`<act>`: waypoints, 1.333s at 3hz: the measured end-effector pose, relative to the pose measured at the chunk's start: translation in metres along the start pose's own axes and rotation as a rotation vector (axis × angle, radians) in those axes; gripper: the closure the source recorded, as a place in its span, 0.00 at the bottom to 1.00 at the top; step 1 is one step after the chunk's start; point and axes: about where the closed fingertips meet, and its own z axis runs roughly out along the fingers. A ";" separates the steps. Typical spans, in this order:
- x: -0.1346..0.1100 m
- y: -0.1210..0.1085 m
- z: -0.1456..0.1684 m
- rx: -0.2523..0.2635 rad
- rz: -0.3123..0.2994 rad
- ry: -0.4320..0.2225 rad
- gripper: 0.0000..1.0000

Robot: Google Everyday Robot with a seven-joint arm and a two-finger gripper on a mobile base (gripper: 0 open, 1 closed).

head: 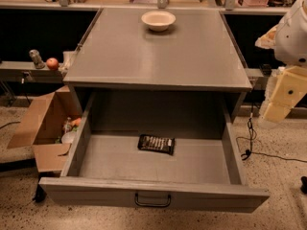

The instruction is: Pick rxbar chocolate from top drawer and place on counter

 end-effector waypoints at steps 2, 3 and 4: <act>-0.012 0.012 0.052 -0.059 -0.027 -0.047 0.00; -0.031 0.034 0.115 -0.150 -0.052 -0.108 0.00; -0.060 0.061 0.169 -0.225 -0.039 -0.225 0.00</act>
Offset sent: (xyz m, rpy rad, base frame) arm 0.0130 0.0340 -0.0952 0.0777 0.0867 0.0893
